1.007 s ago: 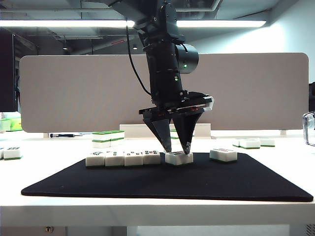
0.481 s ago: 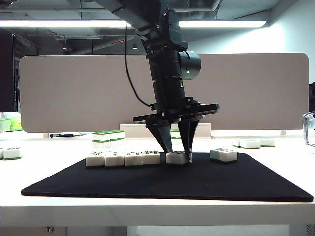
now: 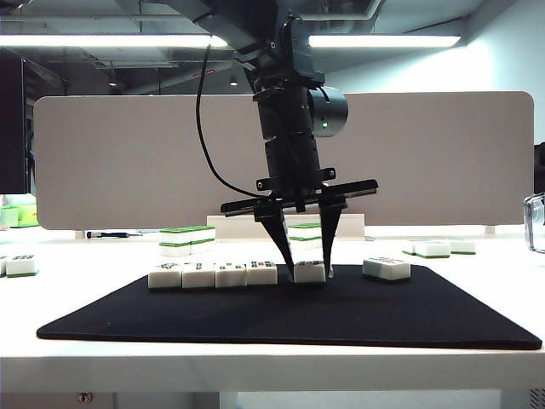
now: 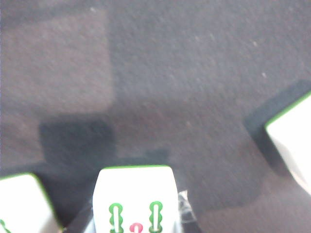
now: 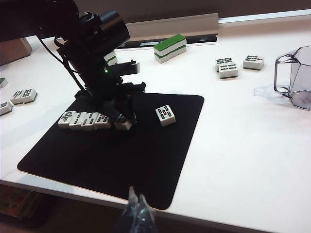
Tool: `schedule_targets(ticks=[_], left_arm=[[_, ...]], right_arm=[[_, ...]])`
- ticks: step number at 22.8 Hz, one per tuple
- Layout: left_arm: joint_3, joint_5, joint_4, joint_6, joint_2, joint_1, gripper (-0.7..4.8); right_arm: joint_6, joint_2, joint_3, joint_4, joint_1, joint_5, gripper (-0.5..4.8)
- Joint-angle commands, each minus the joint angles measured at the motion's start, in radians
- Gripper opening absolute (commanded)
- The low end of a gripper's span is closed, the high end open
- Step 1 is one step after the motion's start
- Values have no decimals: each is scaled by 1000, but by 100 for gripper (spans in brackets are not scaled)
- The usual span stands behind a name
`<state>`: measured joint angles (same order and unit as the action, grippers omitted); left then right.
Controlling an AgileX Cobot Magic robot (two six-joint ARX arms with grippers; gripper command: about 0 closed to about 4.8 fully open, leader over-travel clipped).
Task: Align six mahjong tiles in a row on the table.
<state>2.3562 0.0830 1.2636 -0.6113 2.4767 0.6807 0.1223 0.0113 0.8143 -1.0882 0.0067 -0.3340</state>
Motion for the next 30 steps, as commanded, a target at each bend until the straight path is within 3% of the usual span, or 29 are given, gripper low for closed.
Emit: schedule_targets(ticks=[1,7,9,10,14,18,22,23,24,25,30], left_arm=[[4,-46,-8,-6,-4,-2,116],[4,-57,-16,-6,-5,-2,119],[8,-57,-16,2,-9,-2,224],[15,-56,-16,2,-10,-2,251],[99,-53,5,6,-10,0,251],[201,-36,-45,122,-10,33,249],[201,-42,-216,414,1,98,227],[201,-42,-241,438,4,103,205],[201,-45,-287,474,14,117,140],[201,-45,-314,503,25,123,111],[201,-45,-316,519,74,122,111]], right_arm=[[0,-11,2,23,2,-1,-1],[0,-11,2,23,1,-1,-1],[0,-11,2,23,1,-1,-1],[0,-11,2,23,1,-1,-1],[0,-11,2,23,1,-1,-1],[0,-11,2,23,1,-1,-1],[0,-11,2,23,1,-1,-1],[0,-11,2,23,1,-1,-1],[0,-11,2,23,1,-1,-1],[0,-11,2,23,1,-1,-1],[0,-11,2,23,2,-1,-1]])
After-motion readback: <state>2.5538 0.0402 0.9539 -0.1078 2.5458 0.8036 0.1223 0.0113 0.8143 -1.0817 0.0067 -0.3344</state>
